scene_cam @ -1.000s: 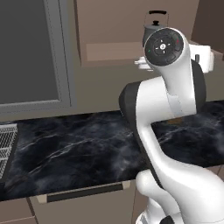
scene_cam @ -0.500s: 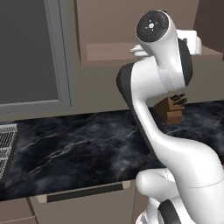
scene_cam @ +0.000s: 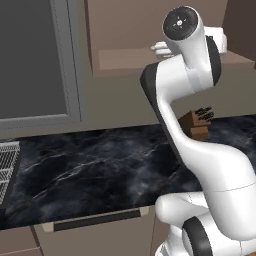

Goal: Open the cabinet, pick the kettle from the cabinet, and place it in the sink.

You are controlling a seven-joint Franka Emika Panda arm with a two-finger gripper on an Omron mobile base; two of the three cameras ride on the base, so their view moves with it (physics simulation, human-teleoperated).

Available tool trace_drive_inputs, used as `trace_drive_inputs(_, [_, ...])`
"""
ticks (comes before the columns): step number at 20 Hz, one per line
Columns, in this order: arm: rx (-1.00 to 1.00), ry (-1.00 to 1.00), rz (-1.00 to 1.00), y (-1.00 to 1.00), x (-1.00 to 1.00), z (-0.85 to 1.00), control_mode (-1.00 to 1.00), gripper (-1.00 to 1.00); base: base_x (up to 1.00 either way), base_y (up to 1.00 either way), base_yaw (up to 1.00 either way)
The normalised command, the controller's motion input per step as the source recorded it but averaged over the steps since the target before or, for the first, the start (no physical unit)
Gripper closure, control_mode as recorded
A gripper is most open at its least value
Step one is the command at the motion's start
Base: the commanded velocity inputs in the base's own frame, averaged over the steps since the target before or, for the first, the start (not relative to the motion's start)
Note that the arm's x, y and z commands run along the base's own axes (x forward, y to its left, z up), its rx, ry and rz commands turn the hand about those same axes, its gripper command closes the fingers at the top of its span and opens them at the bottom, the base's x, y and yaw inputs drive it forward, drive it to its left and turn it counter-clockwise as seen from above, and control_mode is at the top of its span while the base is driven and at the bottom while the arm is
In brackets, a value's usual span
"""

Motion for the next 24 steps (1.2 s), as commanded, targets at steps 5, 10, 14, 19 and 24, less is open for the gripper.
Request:
trace_drive_inputs(5, [0.0,-0.14,0.08,-0.23,0.35,0.07,-1.0,-1.0,0.0,0.0,0.0])
trace_drive_inputs(10, [0.0,-0.18,0.05,-0.13,0.36,0.02,-1.0,-1.0,0.0,0.0,0.0])
trace_drive_inputs(14, [0.0,-0.01,0.0,-0.03,0.43,0.16,-1.0,-1.0,0.0,0.0,0.0])
trace_drive_inputs(19, [0.0,0.0,0.0,-0.06,0.33,0.3,-1.0,-1.0,0.0,0.0,0.0])
trace_drive_inputs(24, [0.0,0.0,0.02,-0.06,0.28,0.17,-1.0,-1.0,0.0,0.0,0.0])
